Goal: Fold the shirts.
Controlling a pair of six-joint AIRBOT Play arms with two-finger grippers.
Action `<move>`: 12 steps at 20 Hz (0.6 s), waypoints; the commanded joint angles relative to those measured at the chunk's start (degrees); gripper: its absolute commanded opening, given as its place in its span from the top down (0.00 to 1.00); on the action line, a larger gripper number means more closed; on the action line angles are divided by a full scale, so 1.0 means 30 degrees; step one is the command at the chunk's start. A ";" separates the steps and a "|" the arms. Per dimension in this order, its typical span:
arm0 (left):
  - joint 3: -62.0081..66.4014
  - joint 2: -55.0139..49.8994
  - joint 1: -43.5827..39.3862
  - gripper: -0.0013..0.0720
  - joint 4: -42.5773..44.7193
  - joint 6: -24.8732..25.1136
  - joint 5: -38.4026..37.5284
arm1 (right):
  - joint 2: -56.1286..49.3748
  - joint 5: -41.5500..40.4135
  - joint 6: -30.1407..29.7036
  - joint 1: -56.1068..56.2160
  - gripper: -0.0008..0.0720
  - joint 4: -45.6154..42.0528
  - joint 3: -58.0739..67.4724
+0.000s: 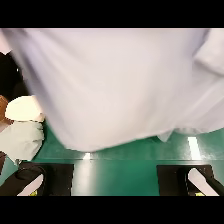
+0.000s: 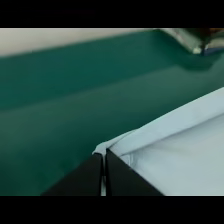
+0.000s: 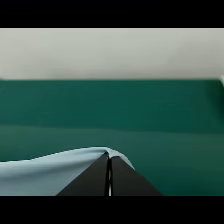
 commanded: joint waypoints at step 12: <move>-0.6390 -1.1795 0.0663 0.95 0.1515 -0.0634 1.4812 | -1.3675 -0.5916 0.0335 0.6142 0.97 -0.3279 -0.3767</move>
